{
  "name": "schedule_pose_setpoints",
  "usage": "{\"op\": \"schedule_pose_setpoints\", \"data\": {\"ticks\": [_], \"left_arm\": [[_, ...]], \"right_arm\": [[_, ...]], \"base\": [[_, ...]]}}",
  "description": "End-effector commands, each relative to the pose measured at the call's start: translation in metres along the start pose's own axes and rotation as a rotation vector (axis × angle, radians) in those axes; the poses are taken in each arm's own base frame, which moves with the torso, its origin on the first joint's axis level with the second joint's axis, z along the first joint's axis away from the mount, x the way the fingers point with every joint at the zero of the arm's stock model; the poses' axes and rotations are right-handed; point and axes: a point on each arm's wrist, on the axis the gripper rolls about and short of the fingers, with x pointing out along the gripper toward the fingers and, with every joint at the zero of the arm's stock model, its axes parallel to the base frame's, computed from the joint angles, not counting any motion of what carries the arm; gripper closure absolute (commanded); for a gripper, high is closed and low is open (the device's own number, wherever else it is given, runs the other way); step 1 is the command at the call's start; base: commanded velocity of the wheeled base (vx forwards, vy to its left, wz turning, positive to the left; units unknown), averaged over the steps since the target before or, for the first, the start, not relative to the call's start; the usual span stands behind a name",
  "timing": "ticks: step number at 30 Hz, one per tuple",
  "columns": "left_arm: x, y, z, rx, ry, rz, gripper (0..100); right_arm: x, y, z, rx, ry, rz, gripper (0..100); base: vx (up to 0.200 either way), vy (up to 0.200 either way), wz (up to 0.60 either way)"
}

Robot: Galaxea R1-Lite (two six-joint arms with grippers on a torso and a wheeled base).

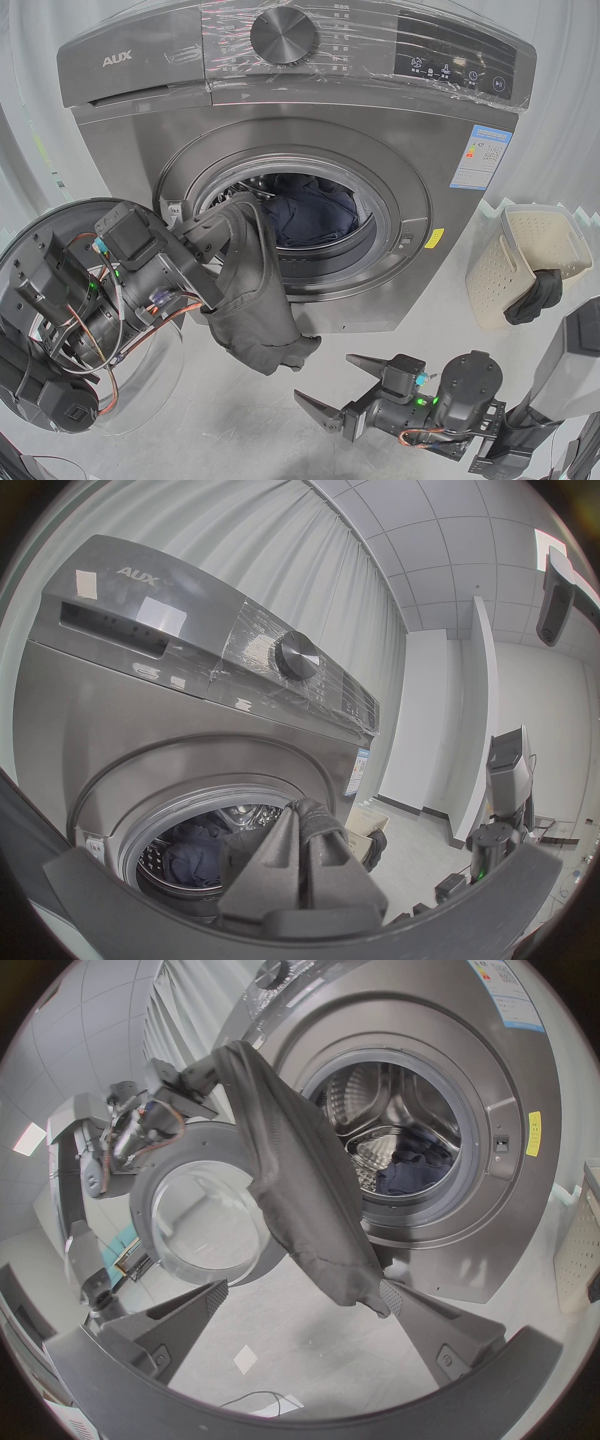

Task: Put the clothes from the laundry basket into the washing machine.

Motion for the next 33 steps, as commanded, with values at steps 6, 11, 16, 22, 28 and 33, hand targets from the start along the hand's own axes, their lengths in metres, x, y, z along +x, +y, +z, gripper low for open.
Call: {"op": "schedule_pose_setpoints", "data": {"ticks": [6,11,16,22,28,33], "left_arm": [[-0.001,-0.004,0.005,-0.003,-0.015,-0.014,100],[-0.001,-0.005,0.006,-0.002,-0.018,-0.017,100],[-0.002,-0.007,0.009,-0.001,-0.029,-0.023,100],[-0.002,-0.010,0.010,-0.007,-0.034,-0.035,100],[-0.003,-0.011,0.012,-0.006,-0.039,-0.038,100],[-0.003,-0.011,0.015,-0.005,-0.047,-0.039,100]], "right_arm": [[0.066,-0.019,-0.020,0.004,-0.022,-0.062,0],[0.099,-0.028,-0.028,0.008,-0.057,-0.076,0],[0.126,-0.047,-0.037,0.004,-0.088,-0.092,0],[0.143,-0.047,-0.048,0.002,-0.098,-0.084,0],[0.158,-0.046,-0.040,0.006,-0.167,-0.078,0],[0.160,-0.047,-0.034,0.010,-0.198,-0.083,100]], "base": [[0.000,0.000,0.00],[0.000,0.000,0.00],[0.000,0.000,0.00],[0.000,0.000,0.00],[0.000,0.000,0.00],[0.000,0.000,0.00]]}}
